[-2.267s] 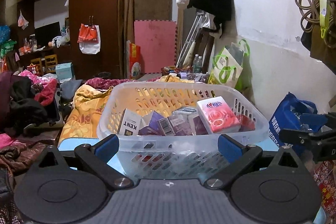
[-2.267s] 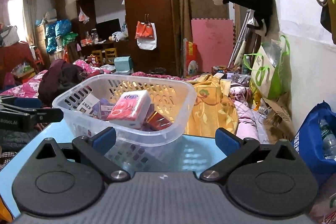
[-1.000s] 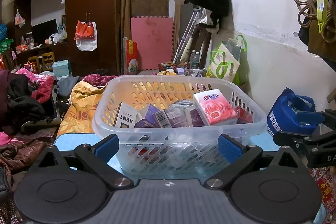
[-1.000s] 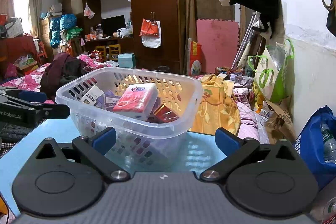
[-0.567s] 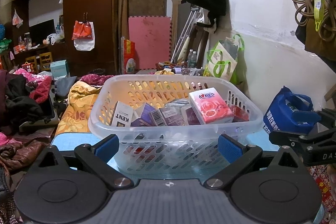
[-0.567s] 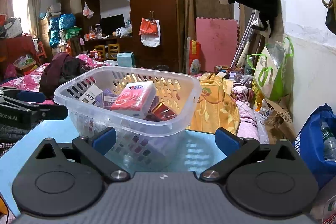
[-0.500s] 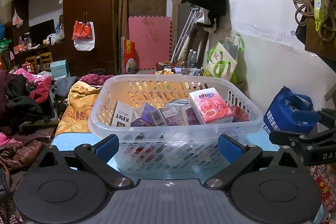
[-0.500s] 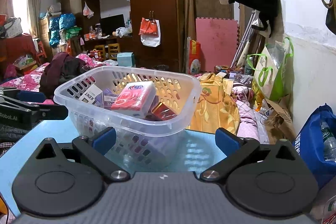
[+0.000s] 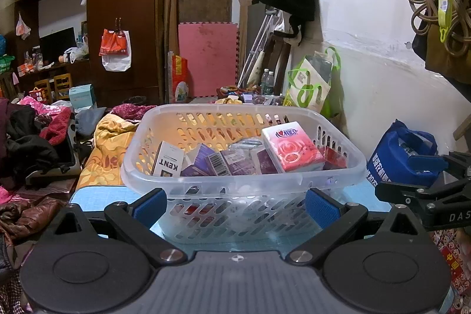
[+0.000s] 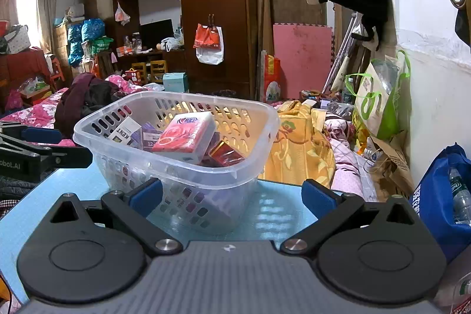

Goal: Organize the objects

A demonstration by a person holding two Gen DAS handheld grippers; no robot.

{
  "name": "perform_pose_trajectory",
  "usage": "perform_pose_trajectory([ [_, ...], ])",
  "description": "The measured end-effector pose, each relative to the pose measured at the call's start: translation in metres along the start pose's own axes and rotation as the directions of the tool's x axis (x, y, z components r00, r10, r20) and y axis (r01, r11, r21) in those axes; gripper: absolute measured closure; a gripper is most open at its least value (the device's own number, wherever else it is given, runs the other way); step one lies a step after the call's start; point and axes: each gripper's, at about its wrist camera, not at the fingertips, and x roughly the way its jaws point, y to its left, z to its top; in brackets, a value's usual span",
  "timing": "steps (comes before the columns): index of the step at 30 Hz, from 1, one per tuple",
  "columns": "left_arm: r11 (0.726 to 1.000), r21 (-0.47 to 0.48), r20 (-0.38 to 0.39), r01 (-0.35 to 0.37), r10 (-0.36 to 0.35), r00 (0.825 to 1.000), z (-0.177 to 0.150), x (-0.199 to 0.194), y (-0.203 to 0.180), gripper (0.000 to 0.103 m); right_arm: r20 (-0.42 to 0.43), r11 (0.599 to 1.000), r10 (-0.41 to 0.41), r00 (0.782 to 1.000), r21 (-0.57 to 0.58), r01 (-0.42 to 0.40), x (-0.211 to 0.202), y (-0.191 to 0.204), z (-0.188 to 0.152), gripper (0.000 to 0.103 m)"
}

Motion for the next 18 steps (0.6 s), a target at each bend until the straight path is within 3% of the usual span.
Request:
perform_pose_trajectory([
  [18, 1.000, -0.004, -0.005, 0.003, -0.004, 1.000, -0.0018, 0.0014, 0.0000, 0.002, -0.001, 1.000, -0.001, 1.000, 0.000, 0.001, -0.0002, -0.0003, 0.0003, 0.000],
])
